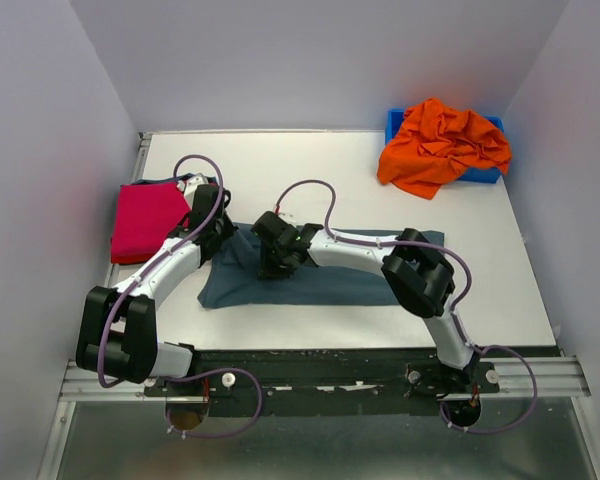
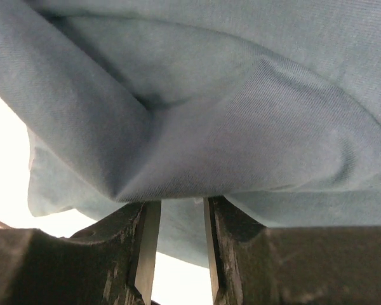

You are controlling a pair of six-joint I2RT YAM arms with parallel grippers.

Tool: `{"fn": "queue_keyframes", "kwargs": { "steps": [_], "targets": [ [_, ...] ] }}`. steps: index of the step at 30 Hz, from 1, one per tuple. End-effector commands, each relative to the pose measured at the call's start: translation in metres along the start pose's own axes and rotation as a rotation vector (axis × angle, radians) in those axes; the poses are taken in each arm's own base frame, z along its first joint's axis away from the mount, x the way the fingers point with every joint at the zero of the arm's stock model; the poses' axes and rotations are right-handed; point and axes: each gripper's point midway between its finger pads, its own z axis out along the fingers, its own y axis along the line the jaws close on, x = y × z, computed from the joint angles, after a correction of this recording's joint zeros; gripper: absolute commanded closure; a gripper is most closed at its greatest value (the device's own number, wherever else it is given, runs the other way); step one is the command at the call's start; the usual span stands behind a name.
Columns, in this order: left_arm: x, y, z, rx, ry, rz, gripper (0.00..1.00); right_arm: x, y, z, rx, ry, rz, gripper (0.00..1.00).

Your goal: Fold and stack the t-shirts

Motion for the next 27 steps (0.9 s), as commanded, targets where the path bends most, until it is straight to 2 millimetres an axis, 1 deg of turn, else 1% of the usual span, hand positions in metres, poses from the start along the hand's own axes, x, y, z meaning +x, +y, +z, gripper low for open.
{"fn": "queue_keyframes", "kwargs": {
  "steps": [1,4,11,14,17,22,23,27],
  "targets": [
    [-0.008,-0.006,0.001,0.027,-0.029,0.006,1.00,0.006,-0.022,0.013,0.142,-0.017,-0.045,0.59],
    [-0.005,-0.007,0.000,0.044,-0.028,0.000,1.00,0.011,-0.021,0.016,0.168,-0.005,-0.058,0.59],
    [-0.002,-0.005,-0.001,0.046,-0.023,0.007,1.00,0.016,-0.034,0.021,0.238,-0.005,-0.080,0.61],
    [-0.002,-0.004,-0.001,0.043,-0.025,0.009,1.00,0.016,-0.044,0.018,0.287,-0.025,-0.083,0.62],
    [-0.001,-0.004,0.000,0.042,-0.023,0.009,1.00,0.015,-0.050,0.016,0.305,-0.041,-0.099,0.62],
    [-0.002,-0.005,0.001,0.044,-0.021,0.014,1.00,0.016,-0.056,0.011,0.357,-0.073,-0.145,0.62],
    [-0.002,-0.005,0.001,0.045,-0.022,0.015,1.00,0.019,-0.056,0.011,0.358,-0.078,-0.154,0.61],
    [-0.002,-0.005,0.001,0.043,-0.022,0.020,1.00,0.018,-0.055,0.006,0.322,-0.127,-0.169,0.60]
  ]
}}
